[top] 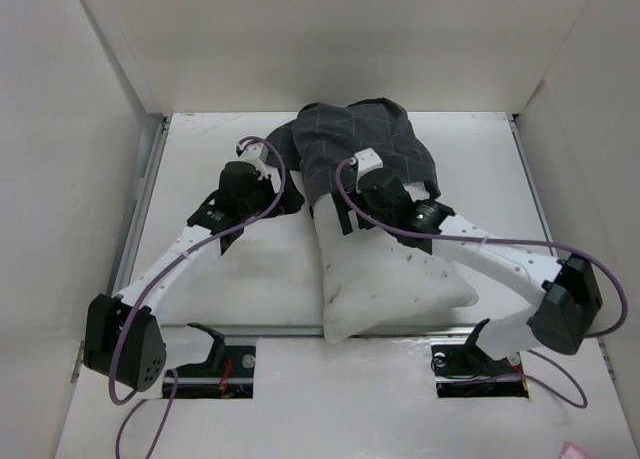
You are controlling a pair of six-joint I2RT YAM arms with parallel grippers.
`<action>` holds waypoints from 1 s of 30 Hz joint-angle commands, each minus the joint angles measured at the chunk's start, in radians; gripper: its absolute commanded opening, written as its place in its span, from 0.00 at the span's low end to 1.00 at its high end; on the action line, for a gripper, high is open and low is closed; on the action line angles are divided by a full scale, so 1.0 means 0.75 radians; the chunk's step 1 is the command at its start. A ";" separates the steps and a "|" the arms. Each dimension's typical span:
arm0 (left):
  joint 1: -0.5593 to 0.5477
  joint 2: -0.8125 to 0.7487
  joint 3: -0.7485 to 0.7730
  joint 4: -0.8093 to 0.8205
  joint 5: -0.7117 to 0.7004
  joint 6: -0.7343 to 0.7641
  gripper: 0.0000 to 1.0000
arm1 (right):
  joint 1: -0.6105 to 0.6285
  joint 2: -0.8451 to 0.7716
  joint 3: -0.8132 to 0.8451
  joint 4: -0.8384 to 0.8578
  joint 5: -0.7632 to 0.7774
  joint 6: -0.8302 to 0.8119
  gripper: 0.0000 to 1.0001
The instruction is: Put the pillow into the pillowcase
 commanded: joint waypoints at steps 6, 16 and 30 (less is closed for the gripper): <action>0.015 -0.061 -0.066 0.158 0.105 0.036 1.00 | 0.000 0.341 0.110 -0.079 0.061 0.021 1.00; 0.015 0.025 -0.105 0.211 0.117 0.036 0.98 | 0.000 0.356 0.172 -0.094 0.172 0.048 0.00; -0.053 0.336 0.063 0.305 0.170 0.058 0.84 | 0.000 0.131 0.160 -0.053 0.092 -0.075 0.00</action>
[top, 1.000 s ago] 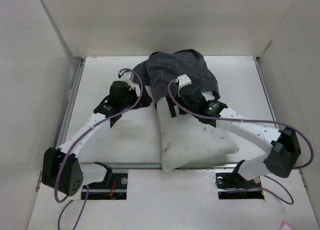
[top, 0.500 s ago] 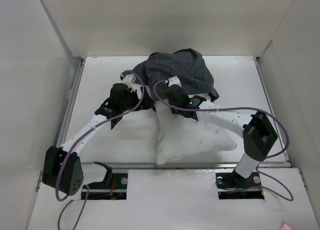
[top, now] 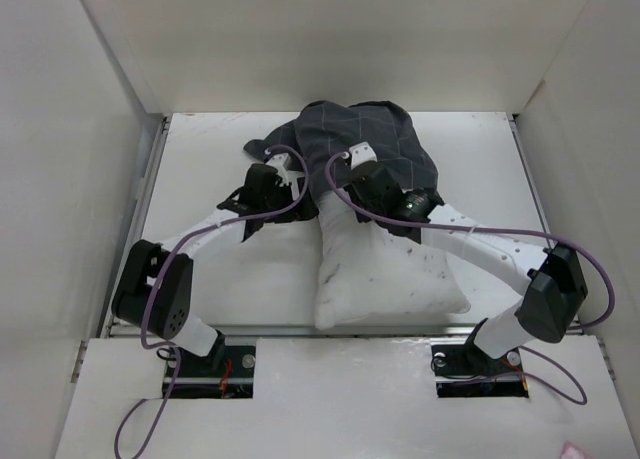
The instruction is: Put the pillow into the pillowcase
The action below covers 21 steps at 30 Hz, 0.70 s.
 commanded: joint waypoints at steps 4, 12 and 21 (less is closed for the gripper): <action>-0.024 0.037 0.113 0.106 0.031 0.041 0.83 | 0.008 -0.025 0.009 0.058 -0.020 -0.020 0.00; -0.050 0.137 0.219 0.006 -0.145 0.039 0.42 | 0.008 -0.037 0.021 0.058 -0.004 -0.020 0.00; -0.050 0.164 0.297 0.000 -0.166 0.065 0.00 | 0.008 -0.049 -0.005 0.125 0.049 0.020 0.00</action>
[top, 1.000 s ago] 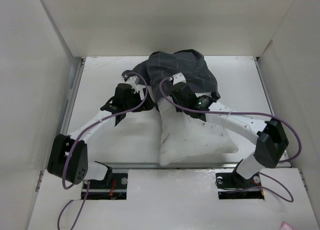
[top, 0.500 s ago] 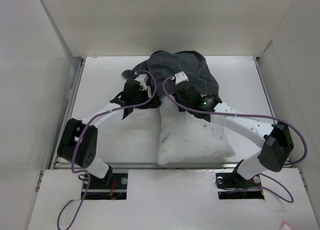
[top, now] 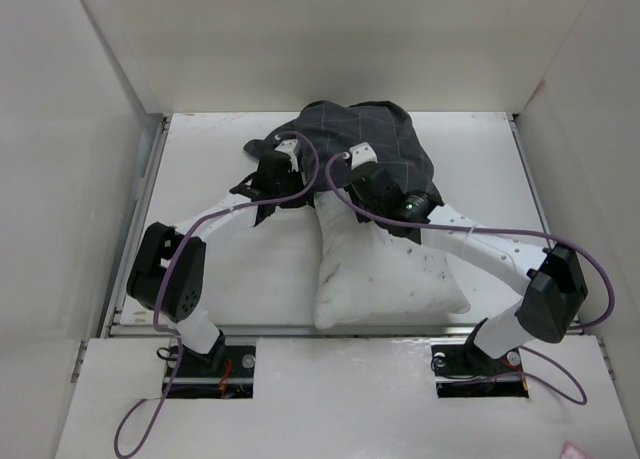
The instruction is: Put the pillow into the pillowcase
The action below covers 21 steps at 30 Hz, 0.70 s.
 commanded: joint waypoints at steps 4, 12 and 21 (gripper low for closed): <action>-0.065 -0.112 0.129 -0.005 0.053 0.064 0.00 | 0.007 -0.062 -0.037 0.397 0.165 0.082 0.00; -0.317 -0.506 0.304 -0.129 0.014 0.180 0.00 | 0.007 -0.217 0.000 0.976 0.479 -0.057 0.00; -0.401 -0.646 0.407 -0.238 -0.023 0.282 0.00 | 0.007 -0.316 0.016 1.316 0.510 -0.313 0.00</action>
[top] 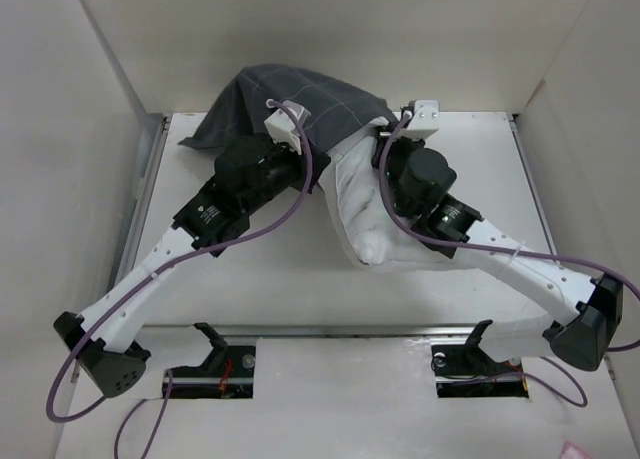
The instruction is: Put the pillow into the pillowcase
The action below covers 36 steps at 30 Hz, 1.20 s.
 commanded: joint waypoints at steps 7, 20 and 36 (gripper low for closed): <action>-0.029 -0.005 0.134 -0.016 0.353 0.010 0.00 | -0.010 -0.046 0.088 0.523 -0.049 -0.104 0.00; -0.148 -0.042 0.259 -0.027 0.752 -0.066 0.00 | -0.010 0.389 0.293 0.488 0.196 -0.094 0.00; -0.148 -0.116 0.100 -0.019 0.425 -0.232 0.00 | -0.010 0.420 0.253 0.269 -0.034 0.157 0.00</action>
